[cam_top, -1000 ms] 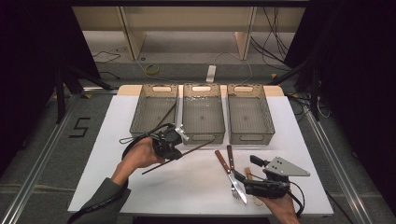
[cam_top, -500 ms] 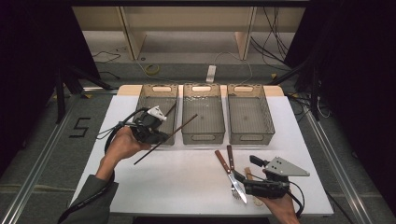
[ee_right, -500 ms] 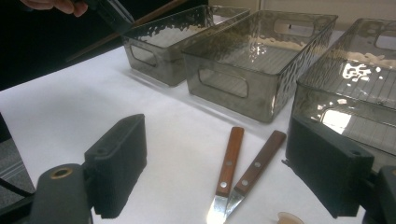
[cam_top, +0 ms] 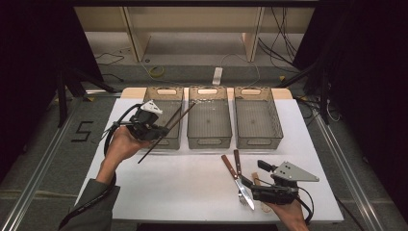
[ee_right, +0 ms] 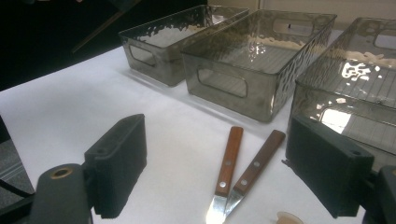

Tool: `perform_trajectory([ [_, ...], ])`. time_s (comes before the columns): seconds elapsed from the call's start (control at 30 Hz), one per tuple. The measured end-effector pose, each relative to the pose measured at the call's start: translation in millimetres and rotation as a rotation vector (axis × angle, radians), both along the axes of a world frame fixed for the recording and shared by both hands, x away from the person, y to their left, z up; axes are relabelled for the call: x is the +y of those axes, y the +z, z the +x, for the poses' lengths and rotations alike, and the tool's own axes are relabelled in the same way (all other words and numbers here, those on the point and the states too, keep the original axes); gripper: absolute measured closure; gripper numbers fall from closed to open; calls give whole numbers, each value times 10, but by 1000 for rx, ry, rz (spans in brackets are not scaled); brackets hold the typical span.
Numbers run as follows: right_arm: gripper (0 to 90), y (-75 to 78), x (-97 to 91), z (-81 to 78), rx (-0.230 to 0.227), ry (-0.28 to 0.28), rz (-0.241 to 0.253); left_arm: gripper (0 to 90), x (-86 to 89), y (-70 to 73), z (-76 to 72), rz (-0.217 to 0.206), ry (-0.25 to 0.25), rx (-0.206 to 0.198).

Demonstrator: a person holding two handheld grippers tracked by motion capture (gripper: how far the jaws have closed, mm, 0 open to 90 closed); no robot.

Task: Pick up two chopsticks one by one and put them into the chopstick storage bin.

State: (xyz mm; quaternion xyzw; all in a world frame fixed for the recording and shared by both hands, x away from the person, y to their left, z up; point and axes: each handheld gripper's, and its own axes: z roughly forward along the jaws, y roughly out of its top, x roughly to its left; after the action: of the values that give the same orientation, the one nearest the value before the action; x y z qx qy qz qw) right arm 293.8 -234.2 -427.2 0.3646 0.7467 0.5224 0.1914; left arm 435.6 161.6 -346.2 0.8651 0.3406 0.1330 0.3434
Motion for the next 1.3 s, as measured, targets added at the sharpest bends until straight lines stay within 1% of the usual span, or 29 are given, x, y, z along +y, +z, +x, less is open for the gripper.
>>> perform_trajectory([
  [0.03, 211, -1, 0, 1, 1, 0, 0, 850, 7, 20, 14, -1, 2, -7],
  [0.17, 211, -6, 6, 3, 4, 2, -1, 850, 54, 80, 99, -37, 26, -29],
  [0.23, 211, -6, 4, 3, 6, 3, -4, 849, 82, 105, 151, -66, 41, -34],
  [0.3, 211, -6, 3, 3, 6, 1, -2, 850, 90, 121, 182, -99, 43, -34],
  [0.43, 211, -5, -6, 5, 4, -3, 2, 850, 89, 145, 219, -100, 50, -54],
  [0.47, 211, -7, -7, 7, 4, -2, 3, 849, 92, 147, 235, -92, 49, -60],
  [0.53, 211, -7, -5, 7, 5, -2, 0, 850, 88, 133, 275, -79, 51, -61],
  [0.6, 211, -10, -2, 8, 4, -2, -4, 849, 107, 115, 309, -78, 53, -59],
  [0.73, 211, -13, -4, 12, 7, -6, -2, 849, 150, 97, 356, -91, 73, -60],
  [0.8, 211, -15, -6, 15, 8, -6, -3, 849, 172, 94, 375, -99, 85, -69],
  [0.97, 211, -18, -3, 16, 9, -3, -7, 849, 234, 118, 411, -121, 100, -78],
  [1.17, 211, -25, -3, 26, 13, -8, -3, 849, 266, 173, 447, -129, 113, -91],
  [1.3, 211, -25, -6, 30, 11, -9, 1, 850, 257, 195, 511, -114, 129, -100],
])
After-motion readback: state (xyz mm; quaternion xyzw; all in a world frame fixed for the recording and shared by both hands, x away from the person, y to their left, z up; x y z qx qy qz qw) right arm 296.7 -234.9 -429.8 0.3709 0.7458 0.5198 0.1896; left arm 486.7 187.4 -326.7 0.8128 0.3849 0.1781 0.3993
